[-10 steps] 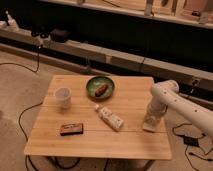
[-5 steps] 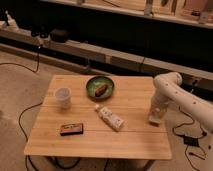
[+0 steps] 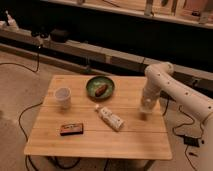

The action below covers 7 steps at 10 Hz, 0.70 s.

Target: Wipe the white sponge on the table

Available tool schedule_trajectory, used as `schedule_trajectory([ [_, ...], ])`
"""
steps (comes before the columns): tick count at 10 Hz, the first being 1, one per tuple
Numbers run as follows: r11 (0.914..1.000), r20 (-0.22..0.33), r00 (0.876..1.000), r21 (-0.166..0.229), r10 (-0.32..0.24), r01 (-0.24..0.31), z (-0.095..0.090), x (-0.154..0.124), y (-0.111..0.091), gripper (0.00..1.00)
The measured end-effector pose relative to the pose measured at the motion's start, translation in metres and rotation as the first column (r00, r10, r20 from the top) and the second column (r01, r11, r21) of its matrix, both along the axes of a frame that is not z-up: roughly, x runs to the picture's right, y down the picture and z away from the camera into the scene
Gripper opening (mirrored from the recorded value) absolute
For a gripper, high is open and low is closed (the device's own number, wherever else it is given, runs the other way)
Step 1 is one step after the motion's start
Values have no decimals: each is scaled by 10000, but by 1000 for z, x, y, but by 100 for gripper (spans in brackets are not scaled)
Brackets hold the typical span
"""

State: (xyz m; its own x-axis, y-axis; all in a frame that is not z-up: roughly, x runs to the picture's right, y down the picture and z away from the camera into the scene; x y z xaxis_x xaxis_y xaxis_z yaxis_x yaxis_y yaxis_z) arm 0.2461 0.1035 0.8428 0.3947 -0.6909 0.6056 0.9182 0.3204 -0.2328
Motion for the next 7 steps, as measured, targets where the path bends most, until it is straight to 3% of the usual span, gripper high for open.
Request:
schedule_trajectory([
  [3,9992,443,9985,-241,-318,329,-16,-37,26,30],
  [7,9971,786,9966,-700,-257,312,-31,-65,66,30],
])
